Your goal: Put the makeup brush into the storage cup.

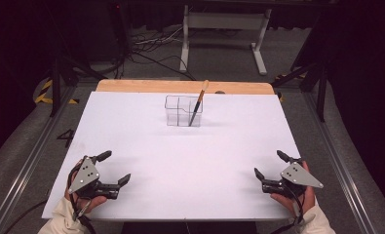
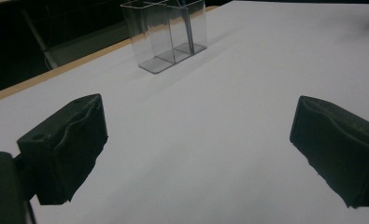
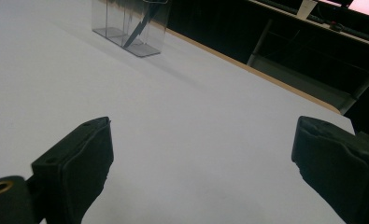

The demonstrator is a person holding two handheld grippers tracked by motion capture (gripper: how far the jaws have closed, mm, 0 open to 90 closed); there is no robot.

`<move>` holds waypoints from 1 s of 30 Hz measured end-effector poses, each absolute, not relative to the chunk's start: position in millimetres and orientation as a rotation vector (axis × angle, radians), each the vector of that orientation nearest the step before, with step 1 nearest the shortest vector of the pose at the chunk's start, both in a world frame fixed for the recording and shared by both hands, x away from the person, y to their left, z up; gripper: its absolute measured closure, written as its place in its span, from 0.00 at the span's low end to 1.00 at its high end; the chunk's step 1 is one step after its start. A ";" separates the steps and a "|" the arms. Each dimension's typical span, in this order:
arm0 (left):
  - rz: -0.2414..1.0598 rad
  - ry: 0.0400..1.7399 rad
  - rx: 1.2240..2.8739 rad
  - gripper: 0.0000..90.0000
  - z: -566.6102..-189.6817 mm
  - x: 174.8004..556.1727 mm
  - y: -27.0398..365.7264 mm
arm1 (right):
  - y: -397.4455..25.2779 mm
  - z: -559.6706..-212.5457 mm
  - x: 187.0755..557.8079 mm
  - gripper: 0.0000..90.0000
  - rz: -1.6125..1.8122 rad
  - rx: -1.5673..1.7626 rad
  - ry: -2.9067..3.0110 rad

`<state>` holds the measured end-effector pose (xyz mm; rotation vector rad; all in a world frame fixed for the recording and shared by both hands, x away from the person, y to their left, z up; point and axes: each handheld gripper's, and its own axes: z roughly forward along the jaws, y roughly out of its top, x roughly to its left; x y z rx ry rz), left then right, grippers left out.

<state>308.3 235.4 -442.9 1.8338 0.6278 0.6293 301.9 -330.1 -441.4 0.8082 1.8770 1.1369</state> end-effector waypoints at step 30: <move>0.618 0.650 1.829 0.05 -444.7 312.9 237.2 | -327.4 -444.2 303.8 0.07 1.150 0.808 1.905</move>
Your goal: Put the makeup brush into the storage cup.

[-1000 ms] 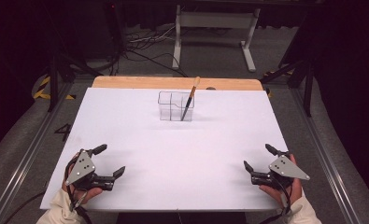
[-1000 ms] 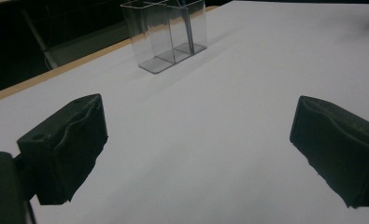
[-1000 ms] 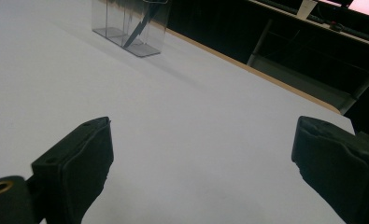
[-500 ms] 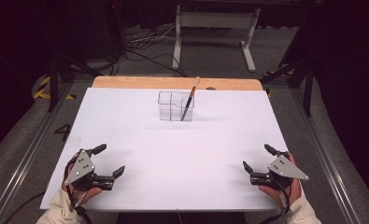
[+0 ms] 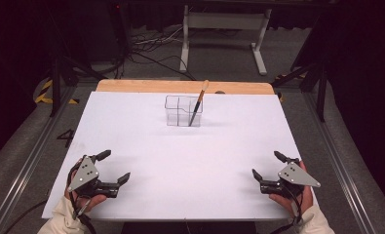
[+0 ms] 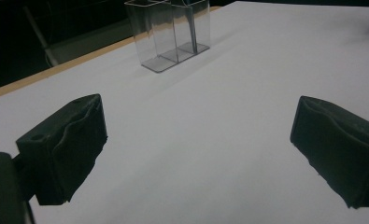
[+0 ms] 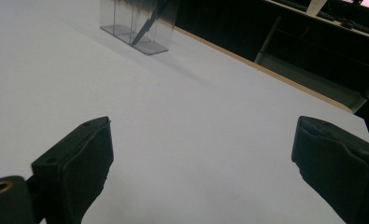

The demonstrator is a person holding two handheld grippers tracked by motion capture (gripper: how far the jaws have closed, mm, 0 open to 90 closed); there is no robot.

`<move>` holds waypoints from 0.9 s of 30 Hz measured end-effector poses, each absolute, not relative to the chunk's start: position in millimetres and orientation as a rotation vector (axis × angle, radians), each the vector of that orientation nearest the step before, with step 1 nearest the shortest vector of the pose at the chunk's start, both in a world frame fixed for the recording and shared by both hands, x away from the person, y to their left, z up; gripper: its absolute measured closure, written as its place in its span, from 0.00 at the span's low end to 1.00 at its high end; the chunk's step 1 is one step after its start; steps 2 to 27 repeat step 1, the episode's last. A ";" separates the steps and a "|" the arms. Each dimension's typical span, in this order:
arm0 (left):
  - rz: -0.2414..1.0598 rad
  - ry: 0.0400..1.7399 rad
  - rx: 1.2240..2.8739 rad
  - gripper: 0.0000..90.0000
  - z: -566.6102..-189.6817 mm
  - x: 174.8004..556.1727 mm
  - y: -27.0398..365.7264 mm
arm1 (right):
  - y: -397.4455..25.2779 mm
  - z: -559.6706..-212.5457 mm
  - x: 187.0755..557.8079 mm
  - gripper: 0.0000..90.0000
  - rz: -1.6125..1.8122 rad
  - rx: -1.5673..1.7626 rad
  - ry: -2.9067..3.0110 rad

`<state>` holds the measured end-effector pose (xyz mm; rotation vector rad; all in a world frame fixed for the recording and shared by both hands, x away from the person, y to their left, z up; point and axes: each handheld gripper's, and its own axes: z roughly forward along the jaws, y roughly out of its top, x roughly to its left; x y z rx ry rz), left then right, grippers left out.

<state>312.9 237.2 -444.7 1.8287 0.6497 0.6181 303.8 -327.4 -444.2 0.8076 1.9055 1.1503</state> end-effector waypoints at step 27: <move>0.614 0.653 1.832 0.05 -445.4 313.5 236.7 | -328.0 -444.4 304.1 0.07 1.153 0.815 1.905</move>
